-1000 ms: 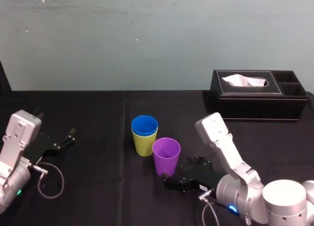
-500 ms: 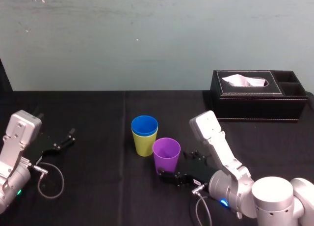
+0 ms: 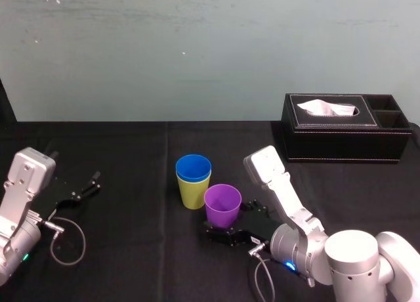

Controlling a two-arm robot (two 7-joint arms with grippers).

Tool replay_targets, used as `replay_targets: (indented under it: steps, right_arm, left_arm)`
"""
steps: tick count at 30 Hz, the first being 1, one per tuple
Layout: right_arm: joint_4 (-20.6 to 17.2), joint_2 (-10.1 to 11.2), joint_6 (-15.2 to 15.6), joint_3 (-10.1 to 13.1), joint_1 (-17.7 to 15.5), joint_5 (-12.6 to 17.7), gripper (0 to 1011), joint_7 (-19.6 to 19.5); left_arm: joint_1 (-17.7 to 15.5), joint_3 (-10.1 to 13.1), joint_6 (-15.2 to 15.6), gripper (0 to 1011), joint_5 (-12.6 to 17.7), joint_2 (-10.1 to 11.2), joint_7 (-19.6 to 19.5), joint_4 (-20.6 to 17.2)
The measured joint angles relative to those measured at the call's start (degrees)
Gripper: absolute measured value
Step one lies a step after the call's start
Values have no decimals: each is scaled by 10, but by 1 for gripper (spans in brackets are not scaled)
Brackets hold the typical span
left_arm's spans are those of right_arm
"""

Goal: Stack the three plastic cups sequentially using one hand.

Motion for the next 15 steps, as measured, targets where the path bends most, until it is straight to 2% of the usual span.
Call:
replay_targets:
  steps: [15]
  right_arm:
    - [14,-14,0,6,7,-7,1004,1]
  left_arm:
    - [0,0,0,1000,0,0,0,0]
